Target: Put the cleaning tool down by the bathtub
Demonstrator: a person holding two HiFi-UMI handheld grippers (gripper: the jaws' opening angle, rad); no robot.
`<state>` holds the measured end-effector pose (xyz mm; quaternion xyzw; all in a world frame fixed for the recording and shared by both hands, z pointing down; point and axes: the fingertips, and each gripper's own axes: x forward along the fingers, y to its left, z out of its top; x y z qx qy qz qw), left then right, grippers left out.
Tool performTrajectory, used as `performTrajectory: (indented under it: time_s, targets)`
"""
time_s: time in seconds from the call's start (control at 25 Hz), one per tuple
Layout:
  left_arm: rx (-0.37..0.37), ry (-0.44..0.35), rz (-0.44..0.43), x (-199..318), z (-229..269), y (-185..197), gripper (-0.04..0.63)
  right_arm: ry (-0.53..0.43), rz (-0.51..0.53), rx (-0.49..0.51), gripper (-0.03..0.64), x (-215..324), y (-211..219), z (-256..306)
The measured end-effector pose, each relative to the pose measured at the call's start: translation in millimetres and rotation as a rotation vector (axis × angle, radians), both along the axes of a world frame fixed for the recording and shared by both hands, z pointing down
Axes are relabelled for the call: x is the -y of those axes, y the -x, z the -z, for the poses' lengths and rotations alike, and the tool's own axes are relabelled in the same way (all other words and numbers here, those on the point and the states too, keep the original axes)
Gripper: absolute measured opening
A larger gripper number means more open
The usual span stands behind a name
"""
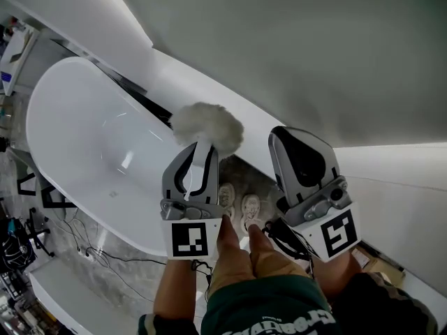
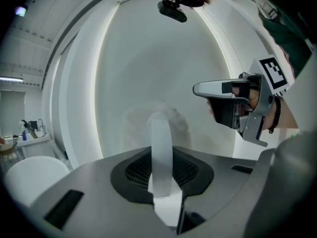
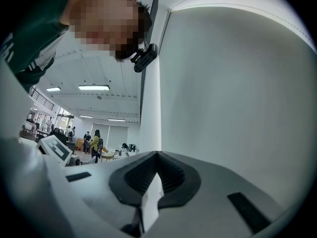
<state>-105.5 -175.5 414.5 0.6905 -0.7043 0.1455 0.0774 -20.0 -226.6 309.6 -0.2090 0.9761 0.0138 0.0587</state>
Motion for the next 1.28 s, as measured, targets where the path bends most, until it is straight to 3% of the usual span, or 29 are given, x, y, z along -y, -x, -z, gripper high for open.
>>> performTrajectory:
  time_s: [0.36,0.84,1.28]
  targets:
    - [-0.125,0.118,0.087,34,-92,49,0.094,0.043,-0.002,-0.026,0.016,21,48,-62]
    - [-0.279,0.338,0.135,50,-198,71,0.094,0.101,-0.05,-0.064,0.015,32,55,-107]
    - [-0.386,0.483,0.156,66,-253,80,0.094,0.095,-0.094,-0.114,0.017,36,56,-125]
